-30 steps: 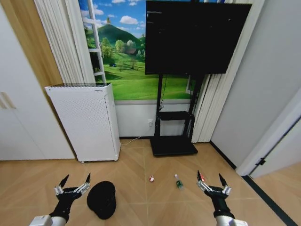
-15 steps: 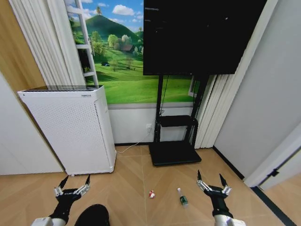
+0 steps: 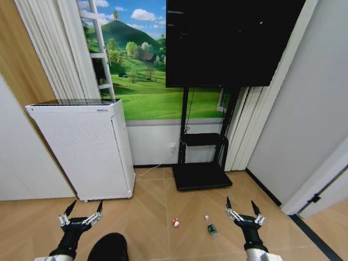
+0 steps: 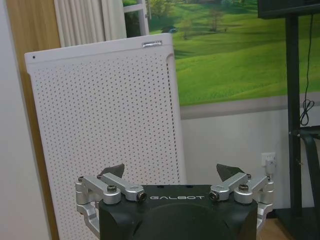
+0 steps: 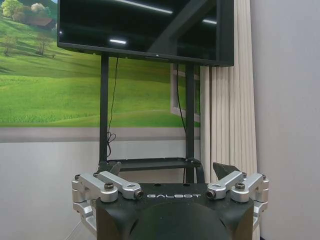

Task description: Pick up the trash bin and place the garbage on the floor into it.

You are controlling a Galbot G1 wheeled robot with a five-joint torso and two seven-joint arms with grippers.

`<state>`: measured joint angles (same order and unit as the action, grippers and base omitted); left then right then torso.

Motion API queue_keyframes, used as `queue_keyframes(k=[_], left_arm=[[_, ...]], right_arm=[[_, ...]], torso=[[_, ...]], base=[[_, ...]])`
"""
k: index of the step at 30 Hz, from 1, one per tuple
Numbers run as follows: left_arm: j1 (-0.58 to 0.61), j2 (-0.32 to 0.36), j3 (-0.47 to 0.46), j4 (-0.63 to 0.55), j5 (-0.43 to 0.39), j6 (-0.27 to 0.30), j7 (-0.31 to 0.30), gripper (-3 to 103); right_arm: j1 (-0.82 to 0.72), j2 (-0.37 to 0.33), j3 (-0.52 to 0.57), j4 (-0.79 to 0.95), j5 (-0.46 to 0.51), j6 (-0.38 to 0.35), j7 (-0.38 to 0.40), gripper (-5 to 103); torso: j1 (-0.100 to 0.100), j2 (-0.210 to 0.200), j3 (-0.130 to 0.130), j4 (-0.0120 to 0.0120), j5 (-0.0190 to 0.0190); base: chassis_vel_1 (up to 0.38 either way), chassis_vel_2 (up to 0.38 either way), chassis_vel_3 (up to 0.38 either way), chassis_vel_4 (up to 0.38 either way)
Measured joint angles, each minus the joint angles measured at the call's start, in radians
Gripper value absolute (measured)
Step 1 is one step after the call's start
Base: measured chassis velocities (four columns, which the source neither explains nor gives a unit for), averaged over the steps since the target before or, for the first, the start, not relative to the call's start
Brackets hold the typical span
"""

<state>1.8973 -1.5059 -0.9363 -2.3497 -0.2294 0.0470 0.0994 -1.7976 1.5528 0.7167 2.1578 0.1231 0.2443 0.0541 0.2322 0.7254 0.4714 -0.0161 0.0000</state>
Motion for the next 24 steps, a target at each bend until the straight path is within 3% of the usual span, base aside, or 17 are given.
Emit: queue_keyframes(k=[14,24], left_arm=[[0.01,0.006,-0.021,0.019,-0.041,0.003,-0.021,100],[-0.008,0.002,0.018,0.072,0.006,-0.007,-0.015,100]], right_arm=[[0.025,-0.031,0.001,-0.05,0.011,0.004,0.004,100],[0.032,-0.045,-0.001,-0.083,0.001,0.004,0.003,100]], torso=[[-0.027,-0.064,-0.038,0.0,0.0001],[-0.047,-0.114,-0.067,0.0,0.0]], base=[[0.0,0.0,0.0,0.0],[0.0,0.0,0.0,0.0]])
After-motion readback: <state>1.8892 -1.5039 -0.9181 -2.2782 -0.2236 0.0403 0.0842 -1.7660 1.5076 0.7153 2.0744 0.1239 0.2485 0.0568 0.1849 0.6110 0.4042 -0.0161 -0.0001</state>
